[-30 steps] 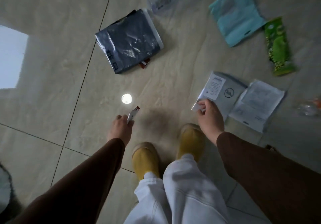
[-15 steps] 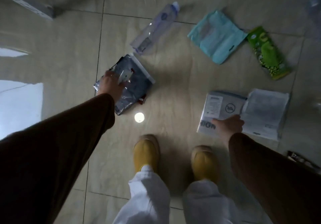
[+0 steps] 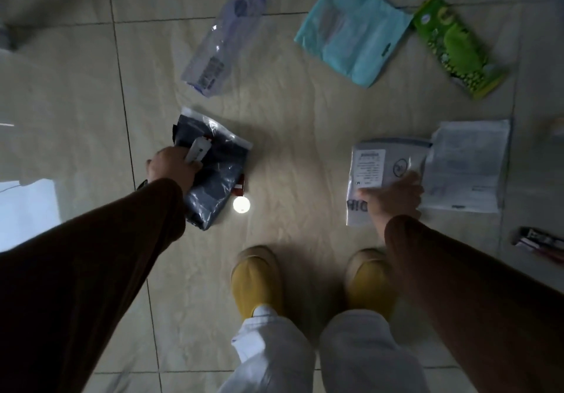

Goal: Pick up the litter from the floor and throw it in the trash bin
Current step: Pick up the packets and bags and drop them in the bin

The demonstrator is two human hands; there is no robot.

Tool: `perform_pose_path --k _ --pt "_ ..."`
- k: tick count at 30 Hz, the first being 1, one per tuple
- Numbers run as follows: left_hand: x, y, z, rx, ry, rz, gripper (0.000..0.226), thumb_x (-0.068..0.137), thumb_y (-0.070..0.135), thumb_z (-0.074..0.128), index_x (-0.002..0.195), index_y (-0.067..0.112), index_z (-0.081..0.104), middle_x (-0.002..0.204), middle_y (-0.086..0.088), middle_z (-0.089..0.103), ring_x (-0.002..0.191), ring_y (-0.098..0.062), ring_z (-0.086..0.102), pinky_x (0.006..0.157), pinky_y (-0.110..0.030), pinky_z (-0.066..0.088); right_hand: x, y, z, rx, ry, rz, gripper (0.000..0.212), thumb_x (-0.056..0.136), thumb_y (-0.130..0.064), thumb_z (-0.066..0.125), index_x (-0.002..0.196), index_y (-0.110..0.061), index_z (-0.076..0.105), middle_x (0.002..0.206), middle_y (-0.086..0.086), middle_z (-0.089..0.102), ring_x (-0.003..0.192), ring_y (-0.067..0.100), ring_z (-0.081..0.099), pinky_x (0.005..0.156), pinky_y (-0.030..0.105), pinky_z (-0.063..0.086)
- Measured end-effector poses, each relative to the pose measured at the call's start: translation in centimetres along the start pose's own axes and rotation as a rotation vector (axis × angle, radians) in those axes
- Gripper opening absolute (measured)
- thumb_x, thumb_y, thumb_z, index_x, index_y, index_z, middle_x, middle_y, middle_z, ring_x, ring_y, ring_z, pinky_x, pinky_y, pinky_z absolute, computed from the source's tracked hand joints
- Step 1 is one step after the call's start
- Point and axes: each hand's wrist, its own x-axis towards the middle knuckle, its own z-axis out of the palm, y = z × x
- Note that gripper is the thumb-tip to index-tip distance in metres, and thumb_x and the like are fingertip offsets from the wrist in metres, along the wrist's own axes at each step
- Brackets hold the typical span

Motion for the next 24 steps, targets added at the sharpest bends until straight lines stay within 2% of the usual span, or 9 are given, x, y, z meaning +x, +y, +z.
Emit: perform_pose_path --k 4,7,9,12,15,17,19,22,24 --pt "-1.0 1.5 -0.3 0.012 -0.017 0.169 0.017 0.088 0.033 0.063 0.098 0.020 0.068 0.088 -0.007 0.066 0.075 -0.024 0.049 0.070 -0.035 0.038 0.4 -0.5 -0.9 -0.102 -0.016 -0.029 0.077 0.083 -0.039 0.079 0.141 -0.008 0.039 0.141 0.019 0.053 0.132 0.039 0.053 0.107 0.050 0.045" --pt "-2.9 3.1 0.0 -0.117 -0.063 0.293 0.020 0.088 0.027 0.065 0.107 0.021 0.068 0.102 -0.010 0.068 0.081 -0.028 0.058 0.069 -0.033 0.040 0.3 -0.3 -1.5 -0.254 0.002 -0.156 0.039 0.099 -0.033 0.057 0.130 -0.010 0.053 0.130 0.016 0.063 0.123 0.036 0.058 0.099 0.044 0.044" --pt "-4.6 4.5 0.2 -0.103 -0.063 0.357 0.026 0.088 0.028 0.063 0.113 0.024 0.065 0.107 -0.009 0.065 0.089 -0.033 0.061 0.071 -0.033 0.039 -0.1 0.1 -2.1 -0.308 0.051 -0.255 0.030 0.103 -0.028 0.049 0.125 -0.012 0.060 0.125 0.015 0.065 0.120 0.036 0.057 0.095 0.044 0.045" --pt "-6.6 6.5 0.6 -0.077 -0.064 0.376 0.026 0.088 0.027 0.061 0.114 0.024 0.061 0.109 -0.009 0.060 0.090 -0.035 0.060 0.070 -0.033 0.038 -0.7 0.7 -2.9 -0.204 0.096 -0.266 0.035 0.099 -0.029 0.060 0.127 -0.010 0.058 0.129 0.016 0.056 0.121 0.035 0.053 0.092 0.046 0.049" --pt "-7.7 8.2 1.2 -0.135 -0.095 0.330 0.025 0.089 0.025 0.061 0.113 0.025 0.057 0.110 -0.007 0.058 0.093 -0.036 0.059 0.071 -0.035 0.039 -0.7 0.6 -3.0 0.043 0.002 -0.124 0.074 0.088 -0.032 0.077 0.144 -0.006 0.037 0.142 0.016 0.044 0.129 0.035 0.048 0.102 0.049 0.051" --pt "-7.9 9.2 1.5 -0.161 -0.084 0.353 0.027 0.088 0.023 0.060 0.115 0.026 0.054 0.110 -0.008 0.057 0.095 -0.037 0.059 0.072 -0.037 0.041 -0.4 -0.1 -2.3 0.116 -0.016 -0.053 0.086 0.086 -0.029 0.078 0.152 -0.009 0.027 0.146 0.017 0.040 0.132 0.036 0.045 0.105 0.051 0.050" --pt "-7.9 10.3 1.1 -0.189 -0.076 0.386 0.044 0.088 0.021 0.059 0.127 0.037 0.047 0.116 -0.006 0.060 0.099 -0.037 0.060 0.077 -0.039 0.045 -0.1 -0.8 -1.3 0.120 -0.015 0.004 0.094 0.088 -0.032 0.076 0.158 -0.011 0.017 0.150 0.017 0.039 0.135 0.036 0.046 0.107 0.049 0.048" --pt "-8.2 11.9 -0.7 -0.186 -0.078 0.405 0.093 0.087 0.018 0.059 0.144 0.064 0.002 0.111 -0.010 0.066 0.086 -0.034 0.064 0.076 -0.041 0.052 -0.1 -1.1 -0.3 0.153 -0.057 0.046 0.083 0.099 -0.026 0.060 0.162 -0.003 0.011 0.158 0.019 0.040 0.140 0.034 0.048 0.113 0.043 0.041" --pt "-8.6 12.8 -1.7 -0.194 -0.056 0.385 0.105 0.084 0.017 0.062 0.144 0.061 -0.013 0.103 -0.015 0.070 0.080 -0.037 0.065 0.071 -0.043 0.053 -0.1 -0.3 -1.0 0.311 -0.095 0.018 0.059 0.098 -0.018 0.056 0.152 0.000 0.037 0.149 0.020 0.053 0.135 0.035 0.055 0.113 0.041 0.044"
